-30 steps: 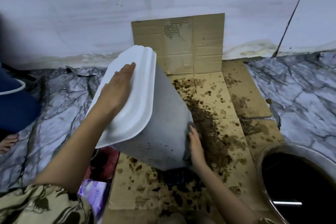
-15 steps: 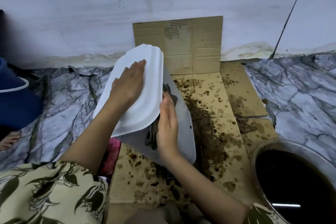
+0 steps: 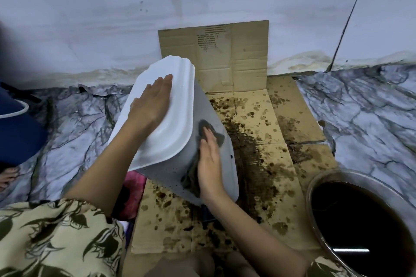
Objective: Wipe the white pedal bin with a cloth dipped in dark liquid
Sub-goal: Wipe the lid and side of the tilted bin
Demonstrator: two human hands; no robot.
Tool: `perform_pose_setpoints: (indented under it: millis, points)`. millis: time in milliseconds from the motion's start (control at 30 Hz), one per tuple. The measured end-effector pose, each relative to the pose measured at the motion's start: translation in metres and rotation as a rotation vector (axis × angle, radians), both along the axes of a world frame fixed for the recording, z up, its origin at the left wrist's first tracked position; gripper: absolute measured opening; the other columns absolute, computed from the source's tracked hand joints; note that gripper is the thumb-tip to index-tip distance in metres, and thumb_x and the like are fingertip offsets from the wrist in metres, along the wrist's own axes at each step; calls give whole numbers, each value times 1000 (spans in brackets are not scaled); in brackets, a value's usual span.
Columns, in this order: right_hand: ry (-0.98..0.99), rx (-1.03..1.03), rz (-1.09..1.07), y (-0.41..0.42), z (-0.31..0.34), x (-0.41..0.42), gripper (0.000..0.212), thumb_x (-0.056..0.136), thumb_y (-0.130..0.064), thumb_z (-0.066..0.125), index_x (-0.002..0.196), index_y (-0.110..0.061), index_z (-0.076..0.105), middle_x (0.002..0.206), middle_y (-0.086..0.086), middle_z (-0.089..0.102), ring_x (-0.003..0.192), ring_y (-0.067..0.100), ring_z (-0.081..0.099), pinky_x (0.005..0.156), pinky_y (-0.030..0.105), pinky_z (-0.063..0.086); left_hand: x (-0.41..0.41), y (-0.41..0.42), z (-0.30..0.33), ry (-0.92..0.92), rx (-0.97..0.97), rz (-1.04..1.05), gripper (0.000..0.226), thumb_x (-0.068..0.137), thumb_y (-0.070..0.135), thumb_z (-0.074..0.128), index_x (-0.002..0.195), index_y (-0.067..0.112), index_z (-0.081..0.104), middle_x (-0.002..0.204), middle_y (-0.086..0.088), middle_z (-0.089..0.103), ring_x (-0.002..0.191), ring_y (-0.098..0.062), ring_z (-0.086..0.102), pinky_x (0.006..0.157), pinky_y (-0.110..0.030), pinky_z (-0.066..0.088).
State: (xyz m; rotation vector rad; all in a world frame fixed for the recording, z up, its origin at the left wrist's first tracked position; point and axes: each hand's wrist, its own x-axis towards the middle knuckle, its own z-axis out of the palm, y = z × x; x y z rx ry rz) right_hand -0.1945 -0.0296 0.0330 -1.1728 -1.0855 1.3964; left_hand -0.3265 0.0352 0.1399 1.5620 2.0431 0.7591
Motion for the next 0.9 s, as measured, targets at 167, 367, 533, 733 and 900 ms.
perform_pose_setpoints:
  millis: [167, 367, 533, 733, 900]
  points:
    - [-53, 138, 90, -9, -23, 13, 43, 92, -49, 42, 135, -48, 35, 143, -35, 25, 136, -10, 23, 110, 14, 23, -9, -10, 4, -94, 12, 45, 48, 98, 57, 17, 144, 46, 25, 155, 22, 17, 145, -3, 12, 120, -37, 5]
    - [-179, -408, -55, -15, -125, 60, 54, 100, -43, 32, 150, -24, 22, 159, -4, 13, 146, 15, 10, 119, 40, 15, -15, -17, 9, -183, -29, 99, 53, 96, 63, 22, 143, 41, 33, 152, 11, 33, 141, -12, 29, 119, -39, 17]
    - [-257, -303, -129, -1, -81, 27, 48, 102, -41, 29, 147, -26, 29, 157, -8, 21, 145, 11, 12, 120, 41, 12, -11, -17, 12, -117, -1, 50, 47, 100, 54, 14, 145, 46, 24, 156, 18, 17, 145, -8, 14, 120, -38, 6]
    - [-140, 121, 207, 62, 17, -24, 45, 101, -40, 31, 146, -36, 27, 156, -15, 20, 143, 3, 13, 119, 33, 12, -16, -18, 9, -116, 3, 42, 46, 100, 52, 14, 145, 47, 24, 156, 19, 15, 145, -5, 10, 120, -36, 5]
    - [-227, -42, 146, 97, -24, -6, 64, 93, -58, 39, 150, -33, 21, 159, -9, 9, 147, 16, 7, 118, 50, 13, -17, -15, 6, -76, 5, 29, 46, 100, 52, 13, 144, 47, 23, 157, 19, 15, 146, -6, 10, 118, -33, 5]
